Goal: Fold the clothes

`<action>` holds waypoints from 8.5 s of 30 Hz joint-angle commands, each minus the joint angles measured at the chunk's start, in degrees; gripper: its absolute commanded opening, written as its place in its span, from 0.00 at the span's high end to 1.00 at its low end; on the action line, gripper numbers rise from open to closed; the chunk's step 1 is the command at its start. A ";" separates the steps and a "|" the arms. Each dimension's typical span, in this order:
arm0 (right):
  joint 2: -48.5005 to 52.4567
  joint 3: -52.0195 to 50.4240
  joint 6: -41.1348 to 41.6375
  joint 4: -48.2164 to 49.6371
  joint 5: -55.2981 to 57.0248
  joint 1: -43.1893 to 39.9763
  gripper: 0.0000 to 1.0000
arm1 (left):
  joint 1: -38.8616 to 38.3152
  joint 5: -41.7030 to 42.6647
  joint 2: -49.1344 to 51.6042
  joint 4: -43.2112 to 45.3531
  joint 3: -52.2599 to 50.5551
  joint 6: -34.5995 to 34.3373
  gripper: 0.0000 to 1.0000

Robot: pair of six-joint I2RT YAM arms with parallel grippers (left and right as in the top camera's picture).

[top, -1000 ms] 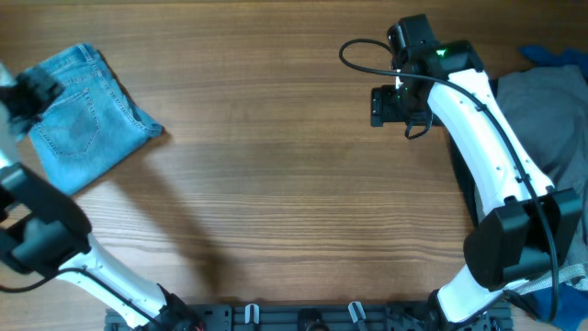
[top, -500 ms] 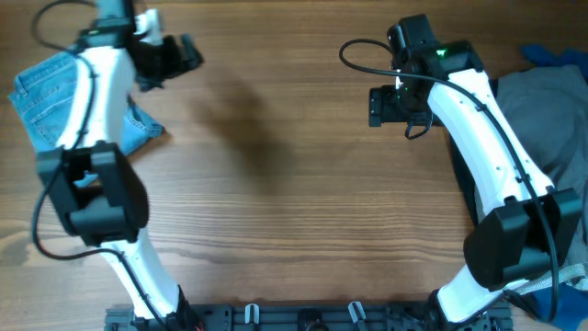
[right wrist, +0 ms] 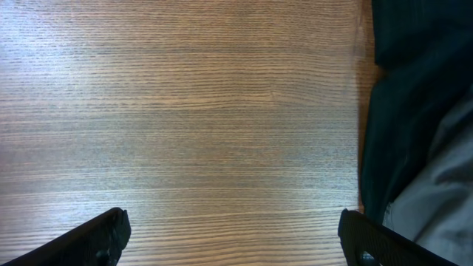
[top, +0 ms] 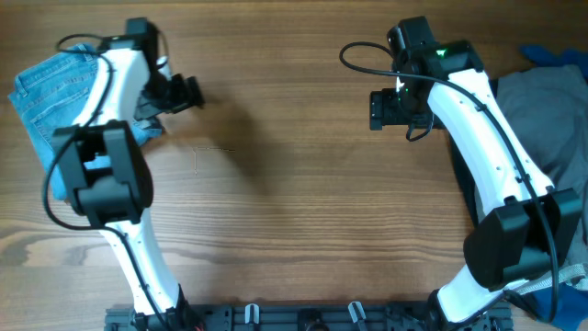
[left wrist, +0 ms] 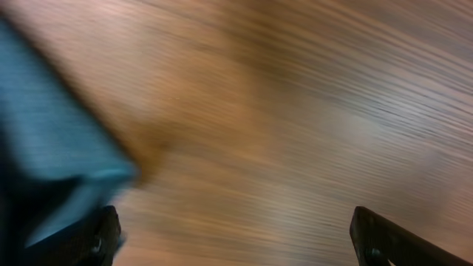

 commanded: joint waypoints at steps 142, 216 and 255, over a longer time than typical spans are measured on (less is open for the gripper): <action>-103.97 -89.61 -13.62 77.13 -16.31 -10.88 0.00 | -23.76 -7.80 -82.03 13.03 -46.42 -1.03 0.00; -103.91 -93.83 -12.44 72.94 -16.52 -10.88 0.00 | -5.64 -4.09 -115.67 35.87 -85.59 -1.75 0.00; -103.91 -93.81 -12.44 72.94 -16.50 -10.88 0.00 | -5.64 -3.28 -127.58 60.08 -103.73 -1.03 0.00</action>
